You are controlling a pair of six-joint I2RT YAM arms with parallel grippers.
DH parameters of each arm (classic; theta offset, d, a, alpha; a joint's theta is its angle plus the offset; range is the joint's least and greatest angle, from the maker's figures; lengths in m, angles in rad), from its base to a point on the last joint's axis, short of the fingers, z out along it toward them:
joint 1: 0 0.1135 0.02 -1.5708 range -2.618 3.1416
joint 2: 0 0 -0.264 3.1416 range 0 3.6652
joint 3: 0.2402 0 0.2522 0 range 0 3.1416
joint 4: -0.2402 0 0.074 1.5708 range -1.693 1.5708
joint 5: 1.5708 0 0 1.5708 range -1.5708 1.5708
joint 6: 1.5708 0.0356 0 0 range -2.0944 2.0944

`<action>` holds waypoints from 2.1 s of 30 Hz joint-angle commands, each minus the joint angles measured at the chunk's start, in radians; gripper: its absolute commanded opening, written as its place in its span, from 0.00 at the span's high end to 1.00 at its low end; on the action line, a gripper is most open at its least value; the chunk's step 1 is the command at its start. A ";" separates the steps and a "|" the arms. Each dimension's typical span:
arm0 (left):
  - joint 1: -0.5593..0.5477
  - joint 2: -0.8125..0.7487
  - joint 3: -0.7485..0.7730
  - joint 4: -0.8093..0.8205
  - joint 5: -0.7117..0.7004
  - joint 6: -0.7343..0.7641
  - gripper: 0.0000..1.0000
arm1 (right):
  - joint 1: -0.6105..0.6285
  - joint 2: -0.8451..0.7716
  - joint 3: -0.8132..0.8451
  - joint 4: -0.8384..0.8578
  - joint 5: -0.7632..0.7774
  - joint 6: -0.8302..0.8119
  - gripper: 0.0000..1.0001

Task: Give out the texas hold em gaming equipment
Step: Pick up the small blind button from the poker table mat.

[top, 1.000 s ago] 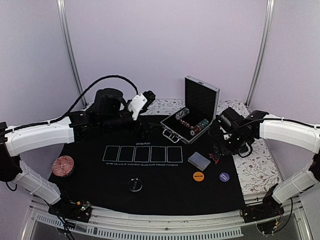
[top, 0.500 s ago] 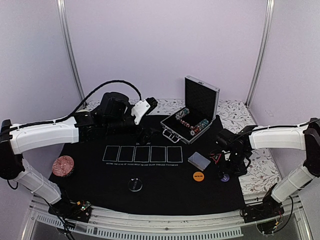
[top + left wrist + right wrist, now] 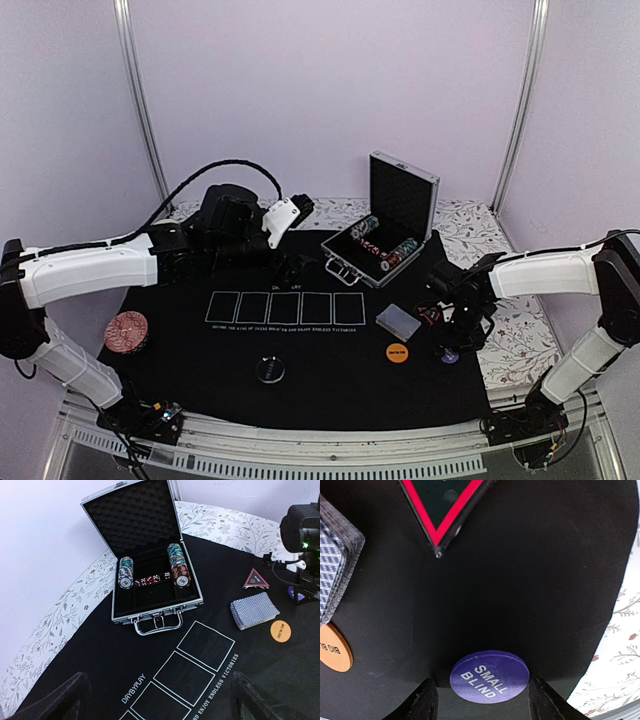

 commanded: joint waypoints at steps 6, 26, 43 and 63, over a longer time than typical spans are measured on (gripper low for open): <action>0.002 -0.001 -0.012 -0.014 -0.017 0.013 0.02 | -0.005 0.017 -0.023 0.047 -0.018 -0.017 0.40; 0.002 -0.014 -0.012 -0.017 -0.026 0.017 0.02 | -0.006 0.013 -0.017 0.009 0.031 -0.015 0.45; 0.002 -0.022 -0.016 -0.016 -0.034 0.021 0.02 | -0.005 -0.006 -0.032 0.027 0.011 -0.018 0.59; 0.002 -0.029 -0.007 -0.014 -0.049 0.013 0.02 | 0.047 -0.117 0.183 -0.058 0.093 -0.120 0.68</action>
